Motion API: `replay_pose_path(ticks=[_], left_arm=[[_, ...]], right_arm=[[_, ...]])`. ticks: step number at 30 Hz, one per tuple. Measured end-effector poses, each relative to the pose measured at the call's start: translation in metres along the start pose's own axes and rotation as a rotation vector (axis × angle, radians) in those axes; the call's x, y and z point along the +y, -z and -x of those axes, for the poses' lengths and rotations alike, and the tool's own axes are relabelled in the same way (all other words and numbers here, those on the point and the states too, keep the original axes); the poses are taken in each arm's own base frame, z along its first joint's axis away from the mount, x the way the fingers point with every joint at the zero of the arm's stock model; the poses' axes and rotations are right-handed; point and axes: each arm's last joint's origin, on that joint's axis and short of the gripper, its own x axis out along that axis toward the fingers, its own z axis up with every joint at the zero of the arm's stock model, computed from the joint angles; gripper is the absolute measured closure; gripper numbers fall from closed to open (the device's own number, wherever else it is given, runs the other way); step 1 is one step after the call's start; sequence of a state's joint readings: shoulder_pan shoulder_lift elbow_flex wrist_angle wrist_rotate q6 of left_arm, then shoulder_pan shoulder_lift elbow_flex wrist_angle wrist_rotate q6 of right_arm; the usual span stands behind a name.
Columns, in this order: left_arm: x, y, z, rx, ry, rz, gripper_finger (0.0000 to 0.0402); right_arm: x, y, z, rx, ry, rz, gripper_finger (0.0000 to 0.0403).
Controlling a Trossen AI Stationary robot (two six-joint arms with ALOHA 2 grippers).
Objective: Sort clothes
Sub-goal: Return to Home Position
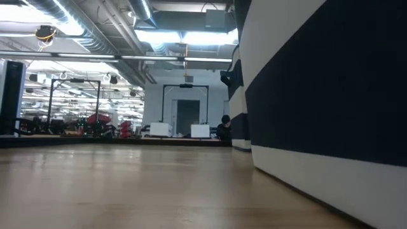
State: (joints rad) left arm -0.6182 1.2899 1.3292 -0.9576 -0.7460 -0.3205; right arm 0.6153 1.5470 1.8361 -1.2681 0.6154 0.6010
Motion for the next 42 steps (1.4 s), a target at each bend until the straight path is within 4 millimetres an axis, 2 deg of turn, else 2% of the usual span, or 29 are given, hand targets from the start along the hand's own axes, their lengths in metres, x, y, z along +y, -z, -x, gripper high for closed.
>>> replay_pose_path(ticks=[4, 7, 14, 19, 22, 31, 37, 42], left_arm=[[0.010, 0.010, -0.002, -0.020, 0.038, -0.033, 0.0215], [0.022, 0.020, -0.007, -0.052, 0.084, 0.001, 0.0223], [0.060, 0.047, -0.018, -0.218, 0.141, 0.078, 0.0267], [0.082, 0.067, -0.022, -0.345, 0.188, 0.123, 0.0297], [0.090, 0.077, -0.025, -0.392, 0.168, 0.141, 0.0312], [0.097, 0.098, -0.032, -0.466, 0.186, 0.144, 0.0329], [0.095, 0.106, -0.040, -0.516, 0.172, 0.152, 0.0329], [0.091, 0.113, -0.047, -0.520, 0.179, 0.180, 0.0329]], right_arm=[[-0.028, 0.002, 0.013, -0.051, 0.055, 0.008, 0.0153], [-0.050, 0.006, 0.017, -0.059, 0.045, -0.021, 0.0175], [-0.101, 0.030, 0.022, -0.187, 0.035, -0.035, 0.0286], [-0.134, 0.057, 0.025, -0.374, -0.107, -0.040, 0.0364], [-0.150, 0.078, 0.025, -0.459, -0.152, -0.031, 0.0396], [-0.168, 0.140, 0.035, -0.683, -0.316, 0.030, 0.0381], [-0.171, 0.162, 0.032, -0.808, -0.271, 0.105, 0.0395], [-0.170, 0.177, 0.020, -0.764, -0.257, 0.107, 0.0400]])
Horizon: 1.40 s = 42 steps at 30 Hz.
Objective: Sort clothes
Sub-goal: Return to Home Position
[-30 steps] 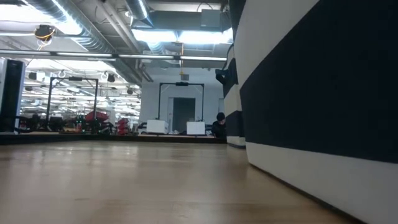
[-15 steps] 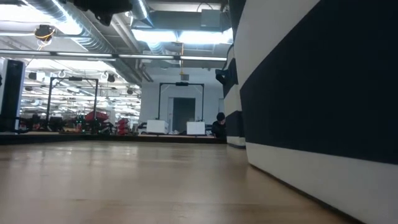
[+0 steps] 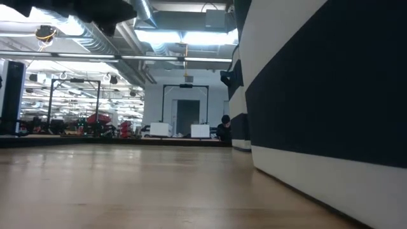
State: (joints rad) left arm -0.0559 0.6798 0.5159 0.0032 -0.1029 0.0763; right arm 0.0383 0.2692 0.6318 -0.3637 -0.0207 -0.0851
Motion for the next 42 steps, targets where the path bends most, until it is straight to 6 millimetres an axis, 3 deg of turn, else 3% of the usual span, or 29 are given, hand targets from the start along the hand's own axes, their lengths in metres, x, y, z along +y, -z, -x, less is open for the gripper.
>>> replay_pose_path(ticks=[7, 12, 23, 36, 42], left_arm=[[-0.002, 0.019, -0.003, 0.001, 0.000, 0.025, 0.0329], [-0.002, 0.025, -0.003, 0.003, 0.001, 0.032, 0.0329], [-0.002, 0.024, -0.003, -0.020, 0.000, 0.026, 0.0329], [-0.002, 0.024, -0.003, -0.016, 0.000, 0.025, 0.0329], [-0.002, 0.024, -0.003, -0.016, 0.000, 0.025, 0.0329]], right_arm=[[-0.004, 0.017, 0.012, -0.022, 0.194, 0.005, 0.0392], [-0.003, 0.025, 0.021, -0.019, 0.208, 0.050, 0.0391], [-0.006, 0.042, 0.011, 0.075, 0.320, 0.177, 0.0391], [0.002, 0.085, -0.014, 0.066, 0.148, 0.079, 0.0391], [0.005, 0.092, -0.016, 0.071, 0.095, -0.048, 0.0391]])
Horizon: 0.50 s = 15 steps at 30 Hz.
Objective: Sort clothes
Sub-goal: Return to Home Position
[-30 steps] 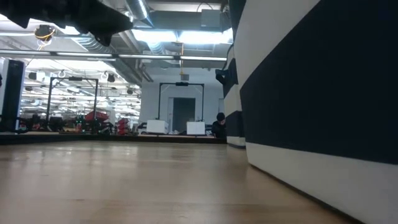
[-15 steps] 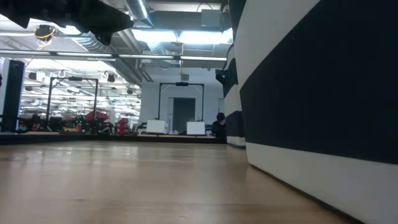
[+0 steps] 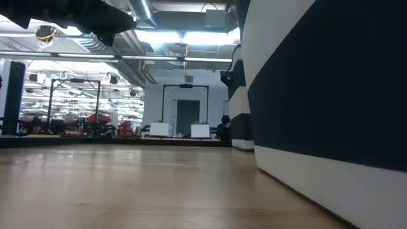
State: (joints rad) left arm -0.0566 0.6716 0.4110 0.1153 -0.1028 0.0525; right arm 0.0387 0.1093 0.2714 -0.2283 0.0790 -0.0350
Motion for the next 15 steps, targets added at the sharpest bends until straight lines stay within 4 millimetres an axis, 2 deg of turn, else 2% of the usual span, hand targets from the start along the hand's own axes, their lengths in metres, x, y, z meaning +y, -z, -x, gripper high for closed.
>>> replay_pose_path(ticks=[4, 8, 15], left_arm=[[0.000, 0.000, 0.000, 0.000, 0.000, 0.000, 0.0329], [0.000, 0.001, 0.000, 0.000, 0.000, -0.004, 0.0329], [-0.001, 0.026, -0.002, 0.012, -0.001, 0.014, 0.0329]], right_arm=[[0.003, 0.008, -0.003, 0.011, -0.080, -0.057, 0.0391], [0.004, 0.025, -0.011, -0.004, -0.091, -0.068, 0.0391], [0.005, 0.038, -0.016, -0.013, -0.092, -0.081, 0.0391]])
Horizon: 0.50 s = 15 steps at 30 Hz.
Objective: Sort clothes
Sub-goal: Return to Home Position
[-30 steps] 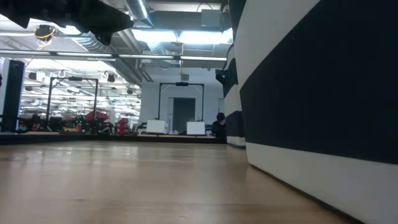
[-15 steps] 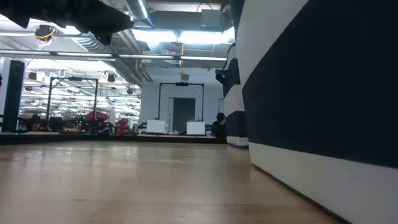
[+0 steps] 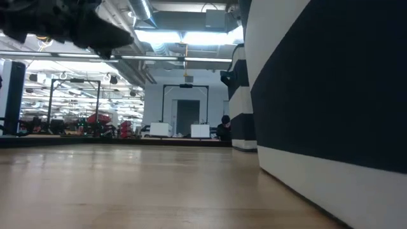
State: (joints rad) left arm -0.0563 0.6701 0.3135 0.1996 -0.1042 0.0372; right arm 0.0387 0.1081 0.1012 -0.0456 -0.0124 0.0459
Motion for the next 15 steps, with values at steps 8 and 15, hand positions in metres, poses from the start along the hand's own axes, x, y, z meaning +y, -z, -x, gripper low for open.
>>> replay_pose_path(ticks=[8, 15], left_arm=[[-0.001, 0.034, 0.003, -0.053, -0.004, 0.041, 0.0329], [0.000, 0.056, 0.015, -0.082, -0.033, 0.077, 0.0329]], right_arm=[[0.000, 0.009, -0.003, -0.016, 0.001, -0.002, 0.0391], [-0.001, 0.022, -0.005, 0.018, 0.003, -0.026, 0.0391]])
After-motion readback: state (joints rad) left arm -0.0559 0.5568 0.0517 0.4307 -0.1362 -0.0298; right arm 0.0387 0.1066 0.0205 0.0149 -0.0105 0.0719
